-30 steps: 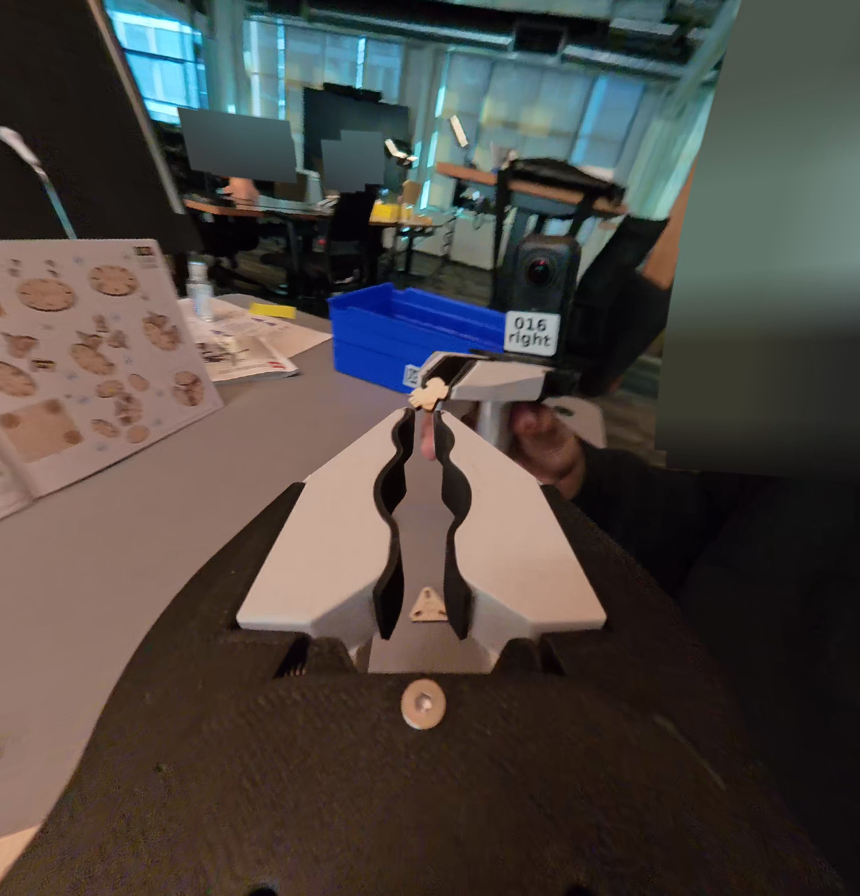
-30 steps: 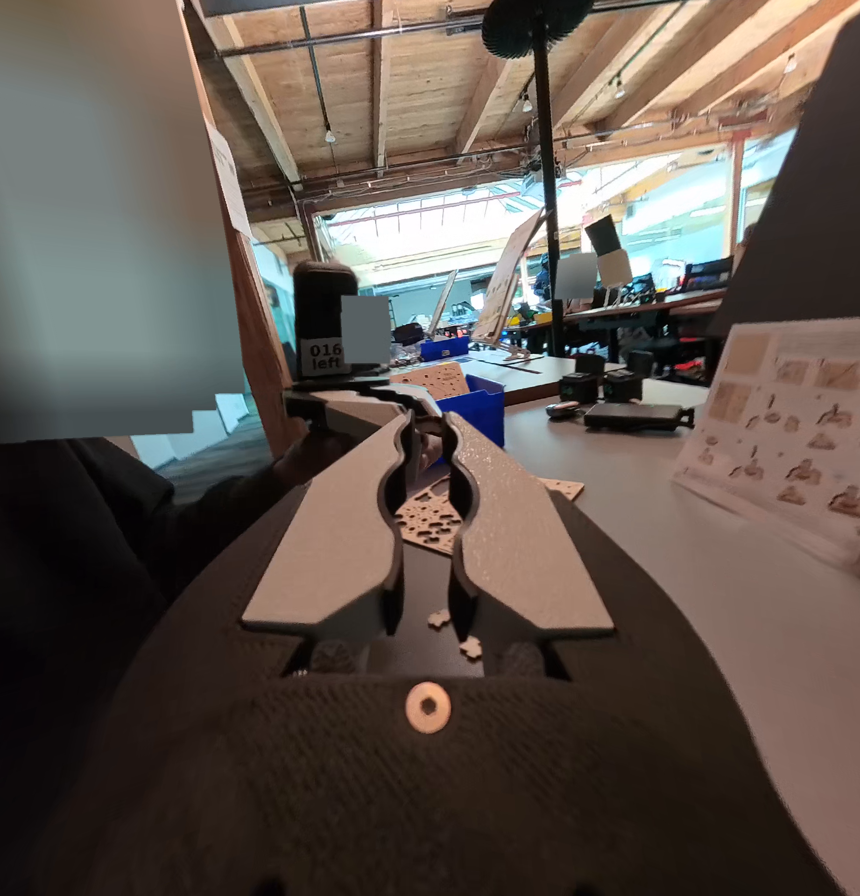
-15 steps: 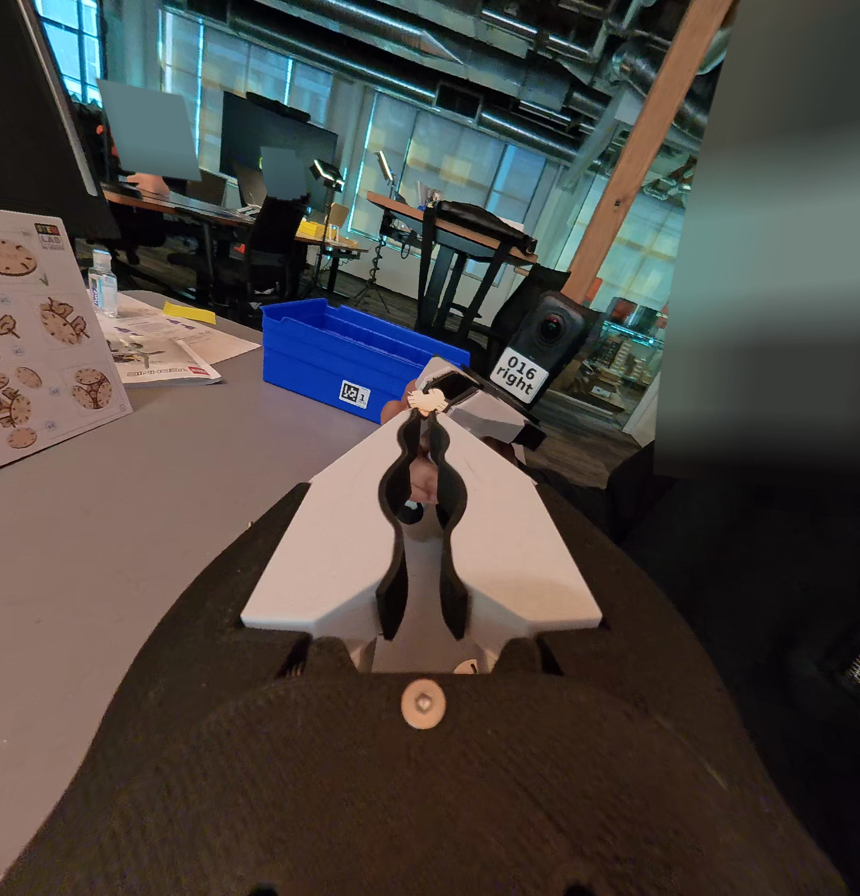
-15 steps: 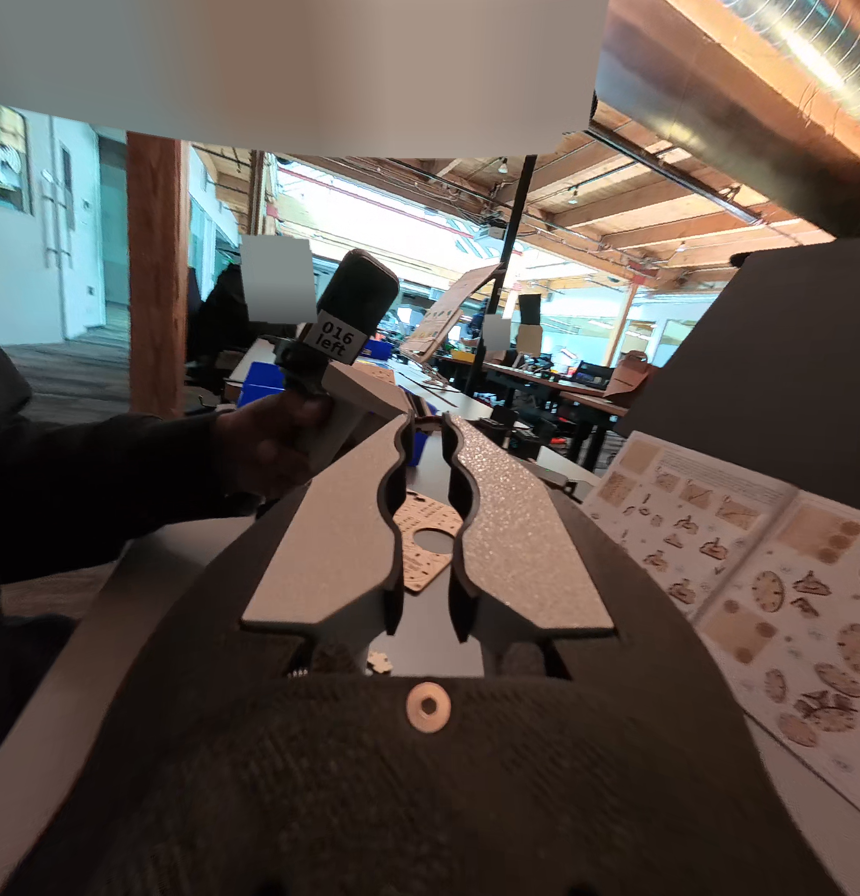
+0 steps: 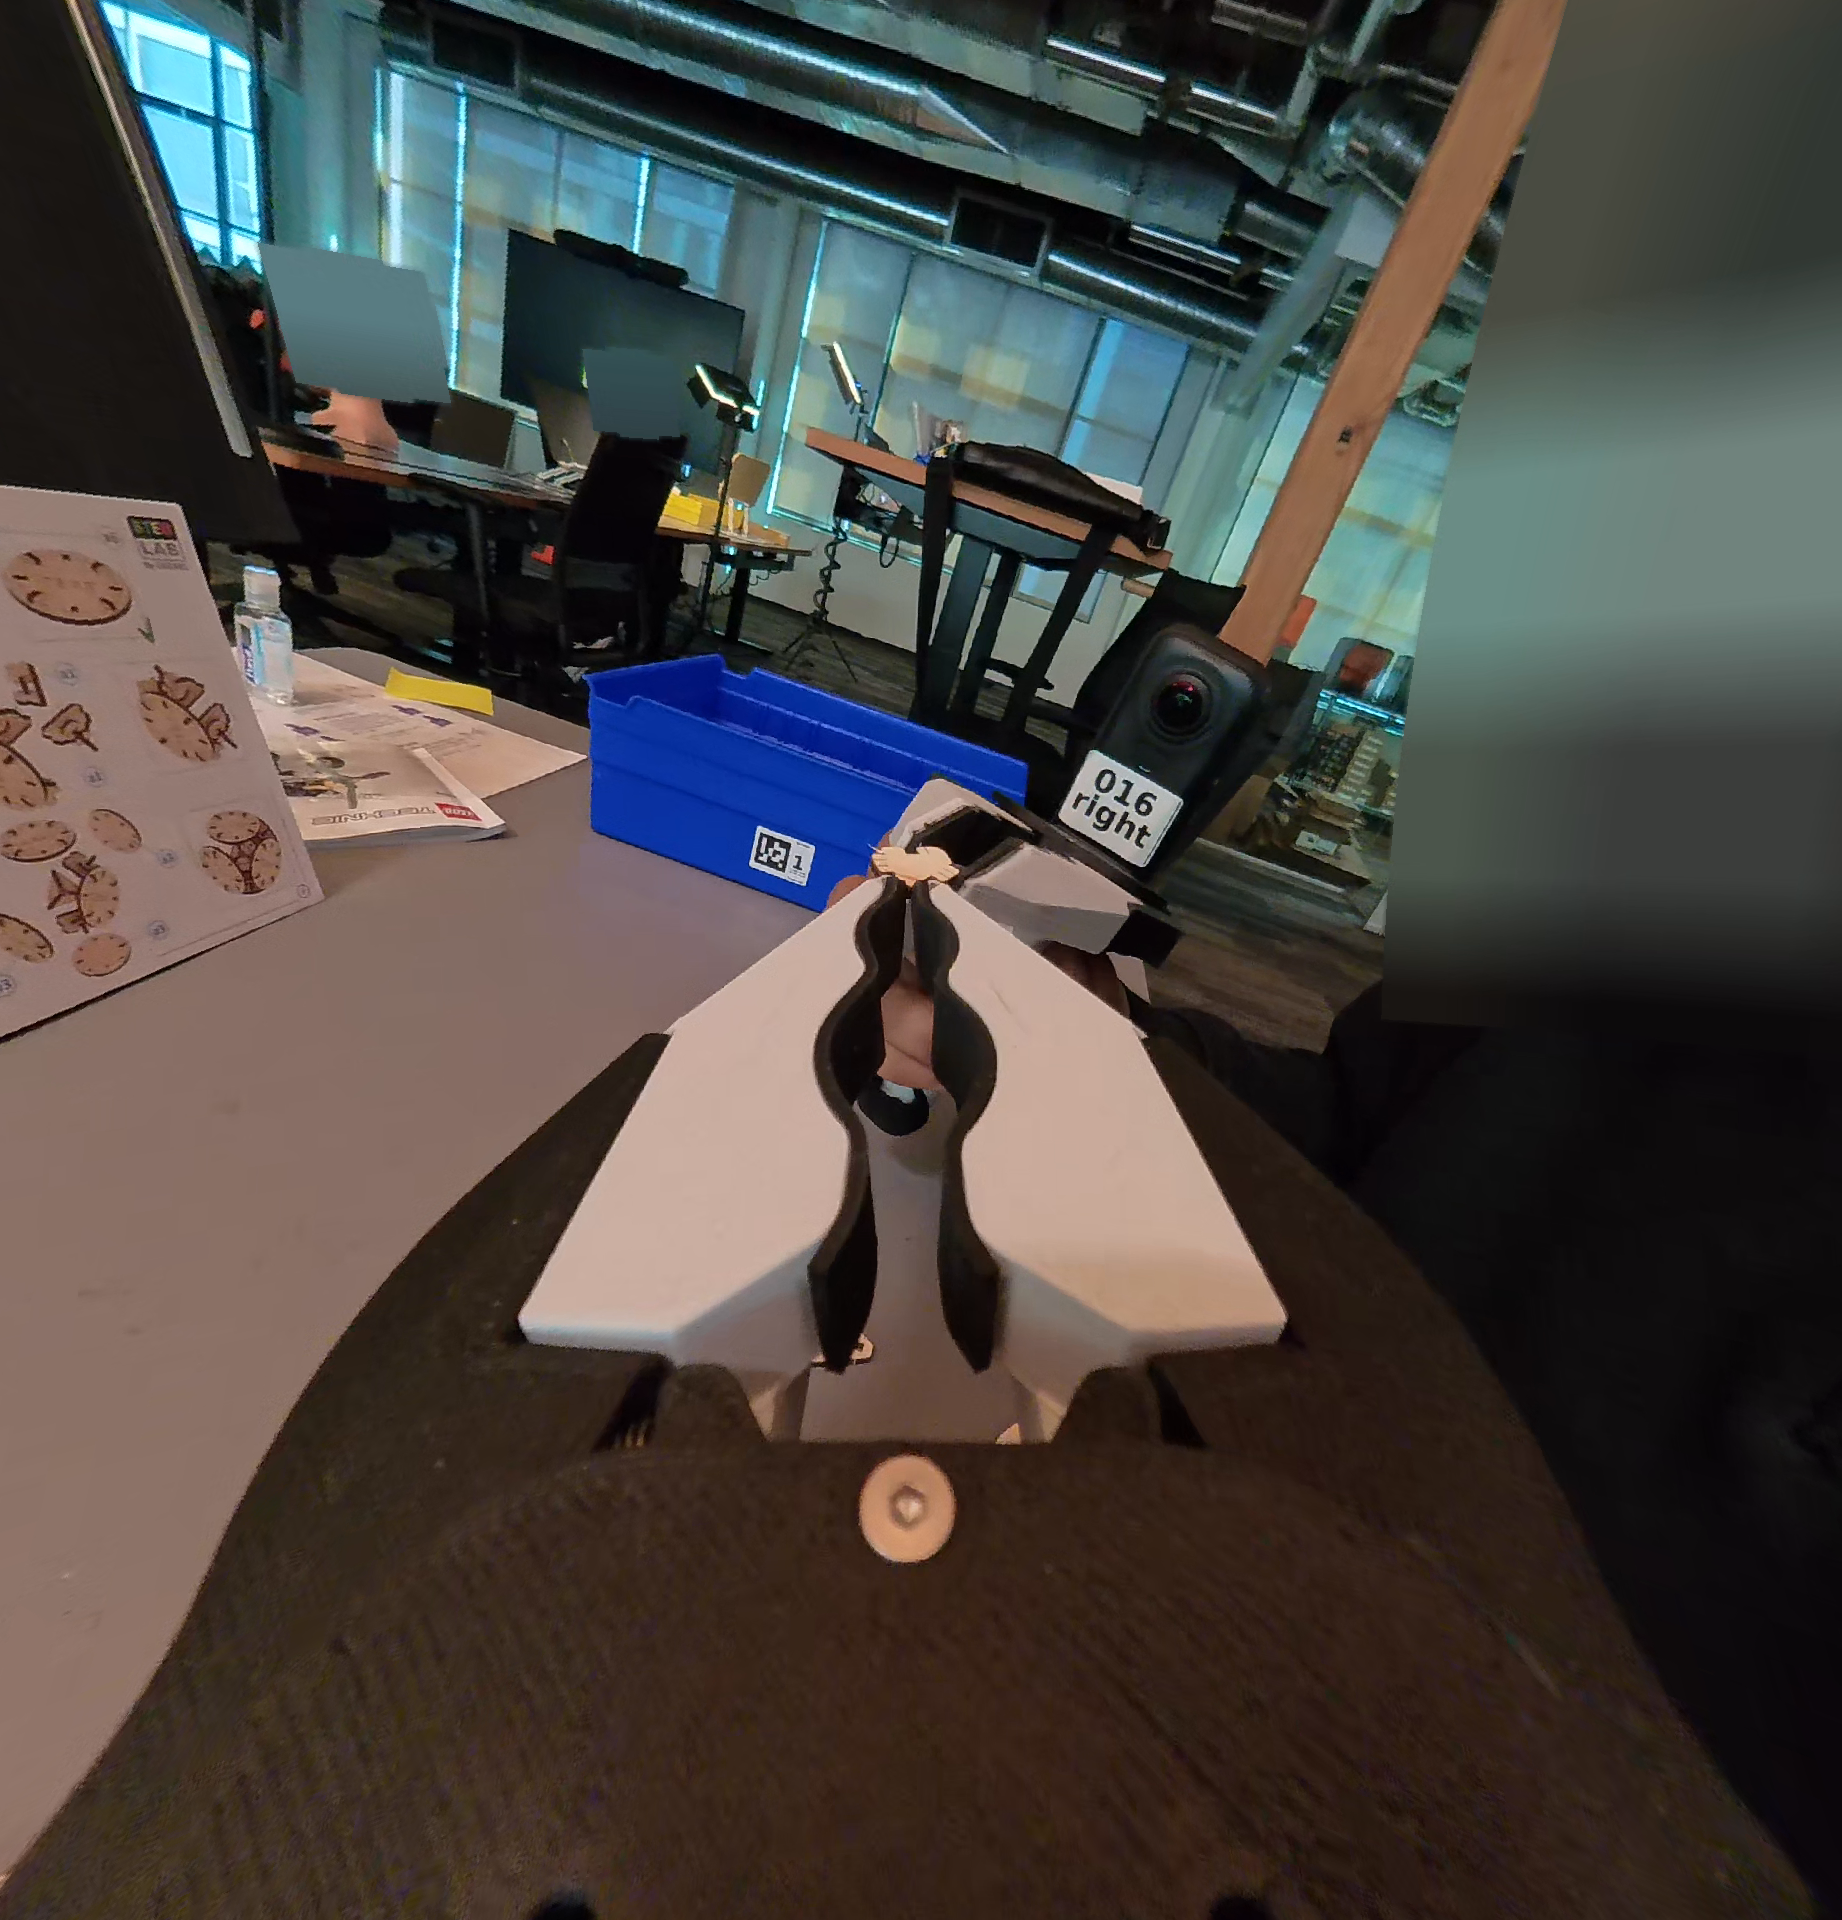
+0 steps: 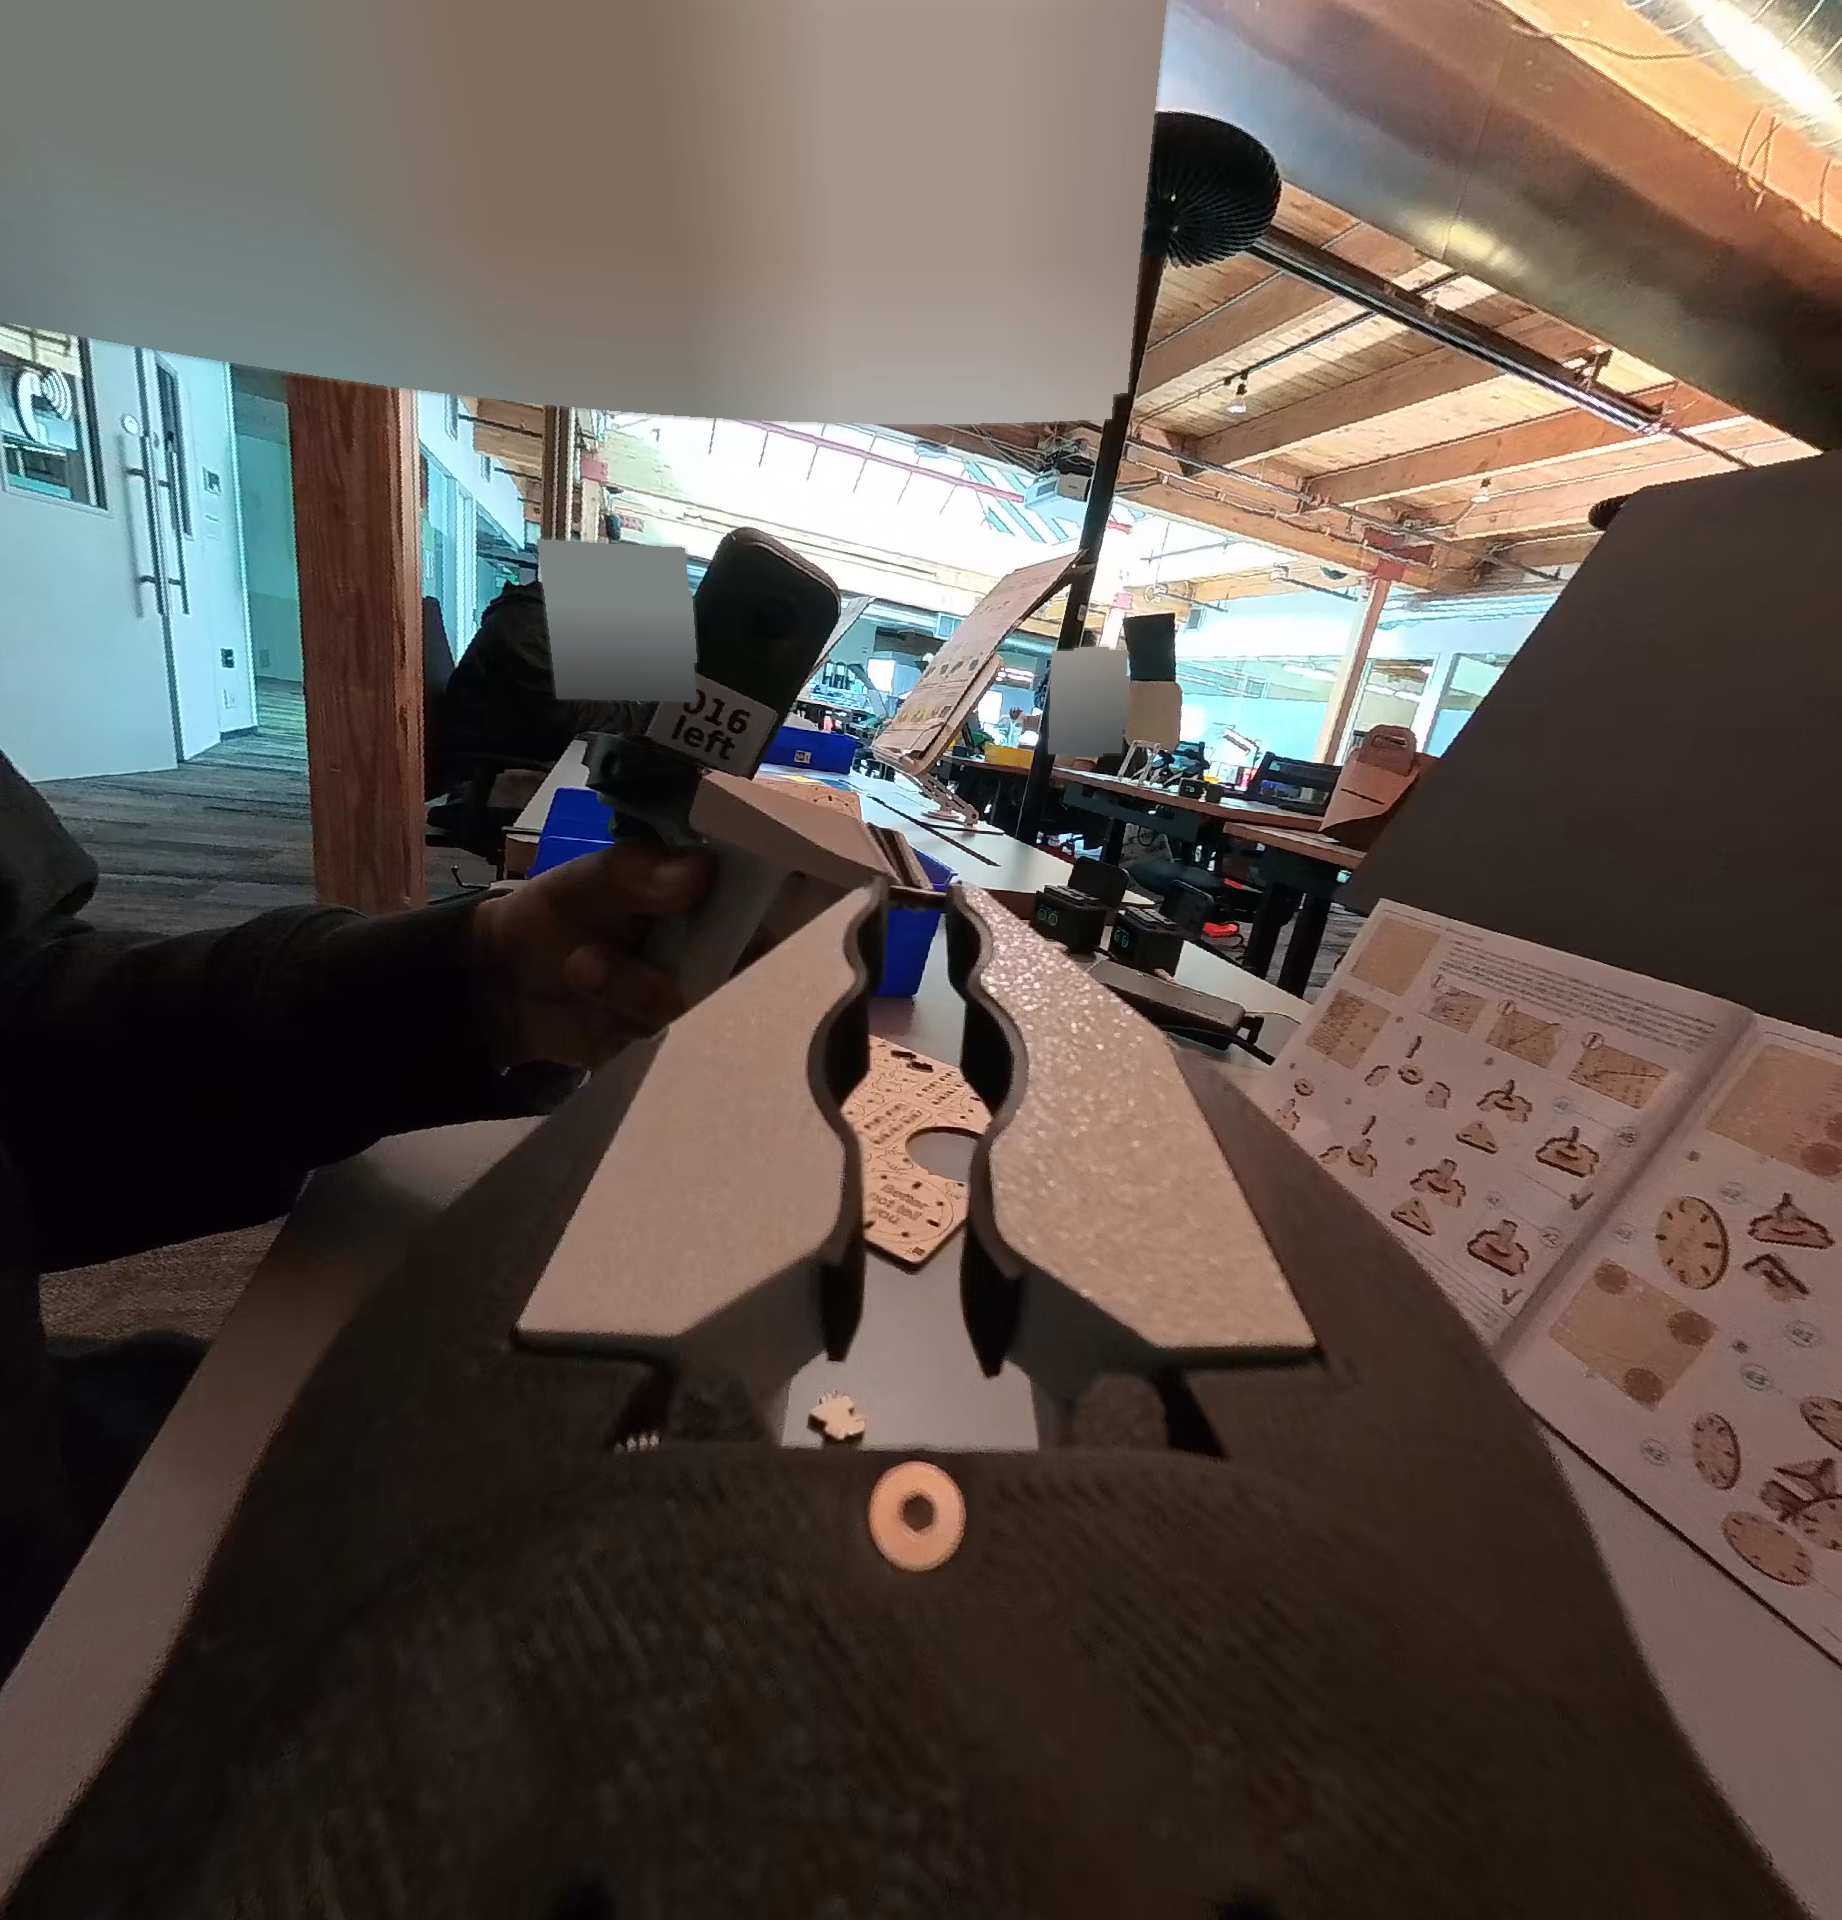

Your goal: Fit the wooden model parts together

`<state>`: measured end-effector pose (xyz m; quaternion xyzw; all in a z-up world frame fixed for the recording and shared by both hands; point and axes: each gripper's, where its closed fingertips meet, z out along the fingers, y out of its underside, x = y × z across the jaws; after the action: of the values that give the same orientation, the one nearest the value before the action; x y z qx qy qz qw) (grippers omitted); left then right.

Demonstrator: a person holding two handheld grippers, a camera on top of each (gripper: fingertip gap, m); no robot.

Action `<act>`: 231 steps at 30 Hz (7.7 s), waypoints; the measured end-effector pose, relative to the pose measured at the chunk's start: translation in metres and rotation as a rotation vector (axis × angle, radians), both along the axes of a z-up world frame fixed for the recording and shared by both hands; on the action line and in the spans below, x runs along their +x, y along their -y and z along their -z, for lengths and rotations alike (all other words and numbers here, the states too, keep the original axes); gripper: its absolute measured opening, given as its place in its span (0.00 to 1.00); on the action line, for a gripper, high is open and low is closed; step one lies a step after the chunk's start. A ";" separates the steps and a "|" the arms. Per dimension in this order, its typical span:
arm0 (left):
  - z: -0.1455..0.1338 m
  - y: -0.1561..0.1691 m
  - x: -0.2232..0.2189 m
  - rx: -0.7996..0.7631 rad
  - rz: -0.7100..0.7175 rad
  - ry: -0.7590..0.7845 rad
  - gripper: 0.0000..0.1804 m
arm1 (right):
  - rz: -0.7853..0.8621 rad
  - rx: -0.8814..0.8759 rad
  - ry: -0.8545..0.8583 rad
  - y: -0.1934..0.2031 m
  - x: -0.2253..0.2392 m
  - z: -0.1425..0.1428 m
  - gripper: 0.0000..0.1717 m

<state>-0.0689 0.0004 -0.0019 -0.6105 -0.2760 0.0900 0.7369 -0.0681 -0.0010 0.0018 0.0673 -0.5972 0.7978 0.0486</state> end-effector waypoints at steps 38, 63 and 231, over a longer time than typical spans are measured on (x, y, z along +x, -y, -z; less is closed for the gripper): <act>-0.014 -0.007 0.018 0.026 0.056 -0.134 0.07 | -0.261 -0.047 0.151 -0.009 0.023 -0.010 0.05; 0.014 0.000 -0.016 -0.534 -0.451 -0.498 0.07 | -0.525 0.013 0.903 0.000 -0.020 0.013 0.10; 0.054 0.009 0.006 -0.057 0.185 0.390 0.00 | 0.264 0.303 -0.653 0.016 0.006 0.060 0.06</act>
<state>-0.0633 -0.0086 -0.0556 -0.6598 -0.3534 -0.0898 0.6570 -0.0621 -0.0166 -0.0581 0.2468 -0.6648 0.6240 0.3284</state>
